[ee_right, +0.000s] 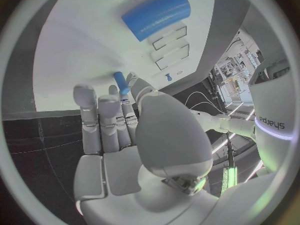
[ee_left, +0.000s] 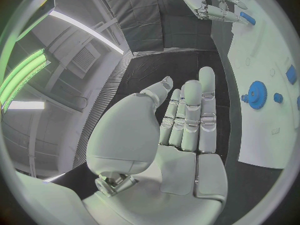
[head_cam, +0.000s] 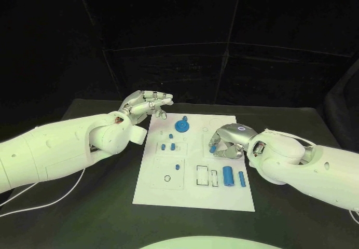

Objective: Assemble the parts on the task board

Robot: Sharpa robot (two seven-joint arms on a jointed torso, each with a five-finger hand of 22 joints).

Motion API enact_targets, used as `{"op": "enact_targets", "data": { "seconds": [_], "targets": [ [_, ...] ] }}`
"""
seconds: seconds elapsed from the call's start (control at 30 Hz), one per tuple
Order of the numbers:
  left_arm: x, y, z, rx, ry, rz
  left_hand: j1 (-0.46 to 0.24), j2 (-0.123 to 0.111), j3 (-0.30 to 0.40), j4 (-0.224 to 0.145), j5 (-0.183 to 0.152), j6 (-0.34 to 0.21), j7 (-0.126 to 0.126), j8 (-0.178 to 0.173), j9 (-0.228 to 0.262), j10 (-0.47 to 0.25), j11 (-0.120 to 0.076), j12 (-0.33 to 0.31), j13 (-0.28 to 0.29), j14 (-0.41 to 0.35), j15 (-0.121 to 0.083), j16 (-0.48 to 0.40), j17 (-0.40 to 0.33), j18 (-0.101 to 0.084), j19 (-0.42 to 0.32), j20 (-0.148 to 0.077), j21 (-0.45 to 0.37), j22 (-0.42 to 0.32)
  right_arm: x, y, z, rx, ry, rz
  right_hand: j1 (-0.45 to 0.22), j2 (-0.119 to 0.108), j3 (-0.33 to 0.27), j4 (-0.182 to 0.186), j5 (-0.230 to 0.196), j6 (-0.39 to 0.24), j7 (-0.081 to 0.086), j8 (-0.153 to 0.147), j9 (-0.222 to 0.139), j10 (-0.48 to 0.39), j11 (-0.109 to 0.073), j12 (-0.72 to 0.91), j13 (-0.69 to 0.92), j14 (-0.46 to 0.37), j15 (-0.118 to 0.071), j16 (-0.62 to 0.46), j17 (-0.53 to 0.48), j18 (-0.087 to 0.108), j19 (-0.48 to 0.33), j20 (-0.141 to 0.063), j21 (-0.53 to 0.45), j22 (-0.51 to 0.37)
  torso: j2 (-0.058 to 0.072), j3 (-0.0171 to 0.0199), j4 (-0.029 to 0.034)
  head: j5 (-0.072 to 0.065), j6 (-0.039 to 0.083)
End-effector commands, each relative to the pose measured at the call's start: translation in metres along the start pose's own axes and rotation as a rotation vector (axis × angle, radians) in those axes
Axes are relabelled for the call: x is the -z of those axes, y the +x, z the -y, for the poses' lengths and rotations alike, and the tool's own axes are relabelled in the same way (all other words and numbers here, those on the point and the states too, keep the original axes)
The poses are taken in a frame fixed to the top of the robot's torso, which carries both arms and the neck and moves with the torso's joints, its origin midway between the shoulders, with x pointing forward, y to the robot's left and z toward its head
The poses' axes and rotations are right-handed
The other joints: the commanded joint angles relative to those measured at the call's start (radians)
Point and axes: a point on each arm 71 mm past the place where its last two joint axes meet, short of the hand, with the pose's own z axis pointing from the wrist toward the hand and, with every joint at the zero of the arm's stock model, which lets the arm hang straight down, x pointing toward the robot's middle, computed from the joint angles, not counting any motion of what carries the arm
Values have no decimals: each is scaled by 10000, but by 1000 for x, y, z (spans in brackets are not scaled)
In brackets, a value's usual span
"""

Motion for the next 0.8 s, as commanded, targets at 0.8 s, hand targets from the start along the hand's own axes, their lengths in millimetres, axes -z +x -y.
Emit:
{"op": "enact_targets", "data": {
  "seconds": [0.8],
  "targets": [
    [-1, 0, 0, 71, -3, -113, 71, 36, -60, 13, 5, -80, -30, 91, -13, -81, 31, 40, 9, -93, -13, -59, -48, 55, -71, 20, -41, -26, -2, -9, -5, 231, -335, 1153, 338, 274, 1915, -399, -595, 1149, -164, 340, 118, 1585, -344, -149, 99, 448, -329, 812, 996, -364, 1051, -257, 1297, 1677, -12, 2, -10, -4, -51]
  ]
}}
